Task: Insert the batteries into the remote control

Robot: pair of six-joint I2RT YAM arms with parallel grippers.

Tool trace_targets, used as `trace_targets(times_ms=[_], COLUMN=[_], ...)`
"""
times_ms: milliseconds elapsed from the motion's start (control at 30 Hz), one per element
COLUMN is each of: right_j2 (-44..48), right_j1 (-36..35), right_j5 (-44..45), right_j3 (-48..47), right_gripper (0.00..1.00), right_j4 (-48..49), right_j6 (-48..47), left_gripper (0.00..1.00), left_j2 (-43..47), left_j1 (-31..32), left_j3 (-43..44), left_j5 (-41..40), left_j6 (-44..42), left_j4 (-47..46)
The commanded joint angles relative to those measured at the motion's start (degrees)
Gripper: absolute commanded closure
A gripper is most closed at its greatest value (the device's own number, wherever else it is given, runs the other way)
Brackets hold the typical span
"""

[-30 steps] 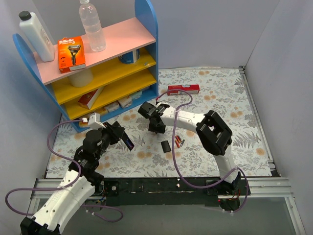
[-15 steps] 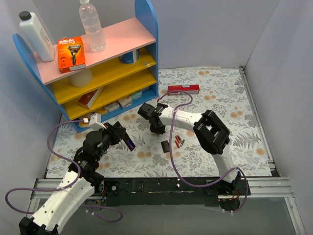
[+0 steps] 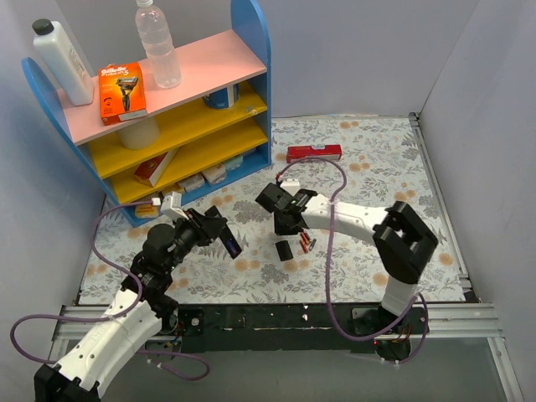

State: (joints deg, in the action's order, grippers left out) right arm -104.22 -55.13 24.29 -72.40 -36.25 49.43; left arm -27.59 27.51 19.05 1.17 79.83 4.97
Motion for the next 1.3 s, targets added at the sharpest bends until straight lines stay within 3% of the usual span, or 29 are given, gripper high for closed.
trace_targets(times_ms=[0, 267, 533, 900, 1267], right_j2=[11.14, 18.26, 16.78, 11.24, 8.16], right_j1=[-0.32, -0.32, -0.50, -1.47, -1.47], right_j5=[-1.87, -16.02, -31.40, -36.42, -35.72], right_j3=[1.03, -6.43, -17.15, -25.33, -29.37], right_gripper=[0.99, 0.99, 0.99, 0.99, 0.99], right_j4=[5.66, -1.62, -14.70, -23.60, -28.17], right_j6=[-13.63, -27.36, -33.87, -34.14, -32.99], left_gripper=[1.00, 1.00, 1.00, 1.00, 1.00], left_j2=[-1.76, -8.34, -17.75, -27.07, -31.03], left_j1=[0.09, 0.09, 0.09, 0.09, 0.18], left_j3=[-1.64, -7.18, -10.26, -9.82, -9.03], left_j5=[7.78, 13.59, 14.39, 14.30, 14.56], left_j6=[3.39, 16.31, 28.61, 33.63, 34.25], left_j4=[-11.02, -29.65, -47.66, -60.86, -64.48])
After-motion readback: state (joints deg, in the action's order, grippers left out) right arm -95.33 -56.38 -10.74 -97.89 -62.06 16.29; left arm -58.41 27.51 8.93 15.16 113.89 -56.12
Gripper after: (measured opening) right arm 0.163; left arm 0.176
